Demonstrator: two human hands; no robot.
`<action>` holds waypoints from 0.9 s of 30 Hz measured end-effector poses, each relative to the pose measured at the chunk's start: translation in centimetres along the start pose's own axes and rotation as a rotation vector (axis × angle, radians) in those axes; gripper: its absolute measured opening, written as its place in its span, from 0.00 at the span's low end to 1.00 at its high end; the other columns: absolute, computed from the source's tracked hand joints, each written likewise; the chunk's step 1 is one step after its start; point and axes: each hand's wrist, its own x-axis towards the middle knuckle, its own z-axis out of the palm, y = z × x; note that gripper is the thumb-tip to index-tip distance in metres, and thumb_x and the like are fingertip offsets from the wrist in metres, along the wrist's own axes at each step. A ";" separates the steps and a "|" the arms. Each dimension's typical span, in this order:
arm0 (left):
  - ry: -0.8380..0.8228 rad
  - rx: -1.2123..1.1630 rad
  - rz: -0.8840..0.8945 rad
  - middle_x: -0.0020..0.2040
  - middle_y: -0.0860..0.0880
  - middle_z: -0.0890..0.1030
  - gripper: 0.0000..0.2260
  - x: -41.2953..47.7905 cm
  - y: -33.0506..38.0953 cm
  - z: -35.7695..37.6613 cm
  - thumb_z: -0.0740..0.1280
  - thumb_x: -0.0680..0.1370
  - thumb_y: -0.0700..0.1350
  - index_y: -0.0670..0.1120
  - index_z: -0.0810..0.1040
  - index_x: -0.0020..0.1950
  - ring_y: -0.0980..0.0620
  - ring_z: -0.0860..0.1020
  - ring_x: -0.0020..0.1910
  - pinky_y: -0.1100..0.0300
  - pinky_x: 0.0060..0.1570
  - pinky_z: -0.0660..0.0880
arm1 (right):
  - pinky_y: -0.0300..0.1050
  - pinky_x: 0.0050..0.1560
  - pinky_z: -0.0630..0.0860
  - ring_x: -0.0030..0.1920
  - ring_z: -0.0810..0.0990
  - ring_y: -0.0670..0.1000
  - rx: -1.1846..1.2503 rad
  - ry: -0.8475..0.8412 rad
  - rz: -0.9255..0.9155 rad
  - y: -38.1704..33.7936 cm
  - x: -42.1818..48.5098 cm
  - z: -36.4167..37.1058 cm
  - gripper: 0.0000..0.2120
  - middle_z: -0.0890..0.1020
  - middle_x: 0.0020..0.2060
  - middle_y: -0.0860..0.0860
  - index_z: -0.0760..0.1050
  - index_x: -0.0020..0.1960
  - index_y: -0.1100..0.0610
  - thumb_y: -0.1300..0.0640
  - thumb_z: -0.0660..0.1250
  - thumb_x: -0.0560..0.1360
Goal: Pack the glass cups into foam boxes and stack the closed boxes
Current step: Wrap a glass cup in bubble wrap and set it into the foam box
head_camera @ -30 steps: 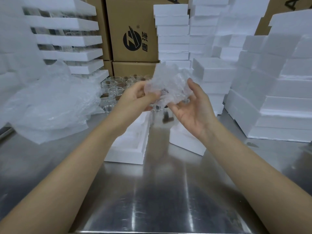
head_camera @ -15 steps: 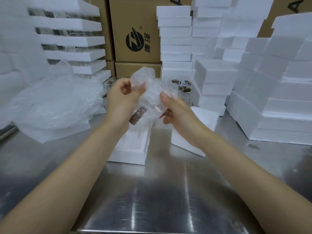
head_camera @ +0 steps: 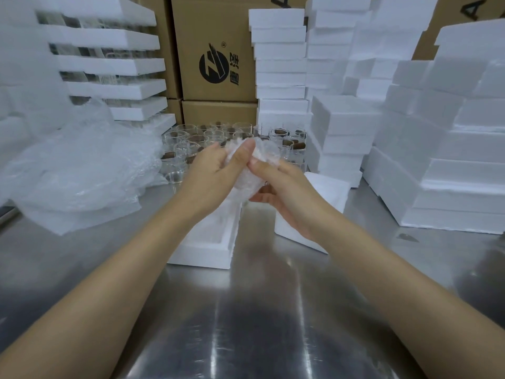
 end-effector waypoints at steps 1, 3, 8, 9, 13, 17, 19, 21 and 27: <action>-0.025 0.074 -0.018 0.26 0.40 0.70 0.36 0.0 0.2 0.0 0.49 0.73 0.68 0.36 0.71 0.31 0.63 0.72 0.31 0.64 0.62 0.64 | 0.51 0.56 0.79 0.54 0.82 0.55 0.003 -0.010 0.013 0.0 0.0 0.0 0.13 0.84 0.53 0.55 0.78 0.61 0.56 0.53 0.64 0.80; -0.043 0.172 -0.016 0.30 0.41 0.74 0.34 0.1 0.2 0.0 0.45 0.71 0.69 0.40 0.71 0.30 0.73 0.69 0.40 0.65 0.69 0.54 | 0.51 0.58 0.78 0.53 0.82 0.54 0.012 -0.031 0.044 0.1 -0.1 0.0 0.12 0.84 0.52 0.55 0.78 0.61 0.58 0.56 0.63 0.79; 0.298 -0.098 -0.059 0.57 0.51 0.69 0.14 0.7 0.1 -0.6 0.53 0.80 0.62 0.56 0.74 0.51 0.54 0.70 0.61 0.50 0.63 0.71 | 0.50 0.60 0.78 0.53 0.81 0.57 0.298 0.033 0.112 0.1 0.4 -0.5 0.19 0.80 0.55 0.60 0.72 0.65 0.65 0.58 0.66 0.78; 0.336 -0.137 -0.111 0.60 0.51 0.67 0.17 0.9 0.0 -0.6 0.54 0.79 0.63 0.55 0.73 0.58 0.56 0.70 0.61 0.55 0.64 0.68 | 0.49 0.60 0.78 0.54 0.81 0.57 0.373 0.058 0.096 0.0 0.5 -0.9 0.19 0.80 0.57 0.60 0.71 0.66 0.64 0.58 0.66 0.78; -0.067 -0.446 -0.455 0.68 0.47 0.73 0.38 0.8 0.1 0.1 0.61 0.71 0.69 0.46 0.65 0.73 0.51 0.76 0.62 0.50 0.66 0.71 | 0.50 0.61 0.77 0.61 0.79 0.60 0.565 0.063 -0.006 -0.4 0.7 -2.3 0.19 0.79 0.62 0.60 0.68 0.69 0.61 0.60 0.63 0.79; -0.246 -0.751 -0.404 0.55 0.46 0.83 0.18 0.0 0.6 1.4 0.62 0.81 0.51 0.42 0.75 0.65 0.49 0.82 0.53 0.55 0.57 0.78 | 0.45 0.51 0.80 0.56 0.81 0.57 0.415 0.031 0.009 -0.2 0.8 -2.2 0.21 0.79 0.61 0.59 0.65 0.71 0.56 0.59 0.62 0.79; -0.242 -0.777 -0.376 0.55 0.46 0.84 0.14 -0.1 0.7 1.7 0.61 0.81 0.48 0.42 0.75 0.63 0.49 0.83 0.54 0.58 0.53 0.80 | 0.50 0.55 0.79 0.57 0.81 0.57 0.453 0.018 0.037 -0.2 0.7 -2.2 0.18 0.80 0.60 0.58 0.67 0.70 0.58 0.56 0.59 0.80; -0.236 -0.812 -0.380 0.57 0.45 0.83 0.12 -0.1 0.6 1.8 0.62 0.81 0.44 0.42 0.72 0.63 0.48 0.82 0.55 0.59 0.51 0.80 | 0.56 0.58 0.78 0.58 0.81 0.58 0.520 0.031 0.091 -0.4 0.7 -2.5 0.17 0.81 0.60 0.58 0.71 0.65 0.59 0.50 0.57 0.82; -0.351 -0.736 -0.329 0.62 0.47 0.80 0.15 -0.4 0.5 2.1 0.63 0.80 0.38 0.46 0.70 0.67 0.50 0.80 0.59 0.59 0.55 0.78 | 0.58 0.53 0.77 0.44 0.84 0.55 0.289 0.206 0.094 0.0 1.2 -3.0 0.22 0.78 0.58 0.53 0.70 0.64 0.47 0.68 0.54 0.78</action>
